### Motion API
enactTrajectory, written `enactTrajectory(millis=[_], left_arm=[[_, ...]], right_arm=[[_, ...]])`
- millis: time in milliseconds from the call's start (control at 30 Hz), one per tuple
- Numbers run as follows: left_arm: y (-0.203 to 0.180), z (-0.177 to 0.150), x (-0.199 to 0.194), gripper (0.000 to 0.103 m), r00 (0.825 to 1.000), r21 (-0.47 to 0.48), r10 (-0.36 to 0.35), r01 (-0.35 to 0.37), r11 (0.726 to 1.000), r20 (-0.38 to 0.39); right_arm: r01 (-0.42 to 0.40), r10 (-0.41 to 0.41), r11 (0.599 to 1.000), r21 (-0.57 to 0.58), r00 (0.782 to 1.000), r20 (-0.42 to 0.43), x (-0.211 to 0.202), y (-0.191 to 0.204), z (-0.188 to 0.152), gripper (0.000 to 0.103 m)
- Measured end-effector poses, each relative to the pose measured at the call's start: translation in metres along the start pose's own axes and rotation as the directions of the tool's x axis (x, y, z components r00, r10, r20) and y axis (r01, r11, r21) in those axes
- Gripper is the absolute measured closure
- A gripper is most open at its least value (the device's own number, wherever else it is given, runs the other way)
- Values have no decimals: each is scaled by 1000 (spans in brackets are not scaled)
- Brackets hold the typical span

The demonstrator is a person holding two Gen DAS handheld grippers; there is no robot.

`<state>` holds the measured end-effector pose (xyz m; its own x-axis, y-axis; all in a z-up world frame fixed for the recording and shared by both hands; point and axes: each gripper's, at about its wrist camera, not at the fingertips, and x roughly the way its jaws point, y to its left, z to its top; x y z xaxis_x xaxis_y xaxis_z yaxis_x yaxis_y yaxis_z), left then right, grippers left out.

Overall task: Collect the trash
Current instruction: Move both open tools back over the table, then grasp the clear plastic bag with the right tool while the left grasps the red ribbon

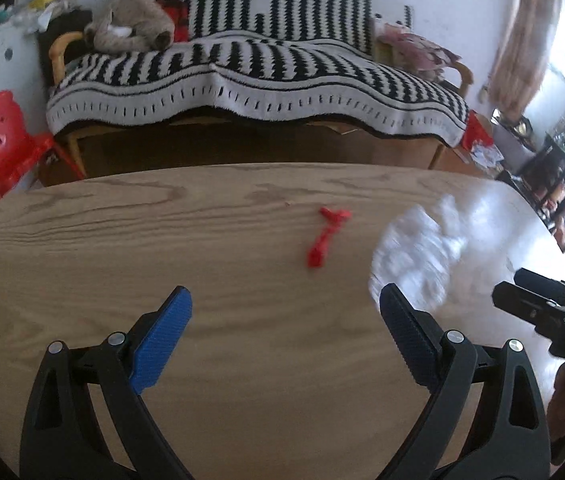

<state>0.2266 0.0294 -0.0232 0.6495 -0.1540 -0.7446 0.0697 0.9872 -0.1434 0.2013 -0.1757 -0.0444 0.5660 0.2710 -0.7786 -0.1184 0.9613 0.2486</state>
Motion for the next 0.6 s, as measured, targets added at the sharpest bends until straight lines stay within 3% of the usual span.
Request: enactTrajectory(millis=[167, 367, 467, 533, 600], left_arm=[[3, 18, 37, 11, 1000, 45, -9, 10, 999, -10], [-9, 34, 62, 11, 1000, 68, -22, 22, 997, -5], [-16, 36, 77, 11, 1000, 80, -17, 19, 997, -20], [-20, 35, 84, 12, 999, 67, -33, 35, 997, -28], [-26, 34, 87, 19, 999, 82, -23, 26, 996, -32]], right_arm=[[14, -18, 995, -101, 999, -42, 53, 14, 27, 17], [20, -37, 986, -164, 994, -100, 96, 8, 34, 19], [59, -77, 969, -240, 995, -64, 97, 8, 30, 41], [44, -60, 969, -244, 996, -62, 94, 5, 29, 68], [31, -48, 972, -232, 997, -68, 90, -1, 29, 84]])
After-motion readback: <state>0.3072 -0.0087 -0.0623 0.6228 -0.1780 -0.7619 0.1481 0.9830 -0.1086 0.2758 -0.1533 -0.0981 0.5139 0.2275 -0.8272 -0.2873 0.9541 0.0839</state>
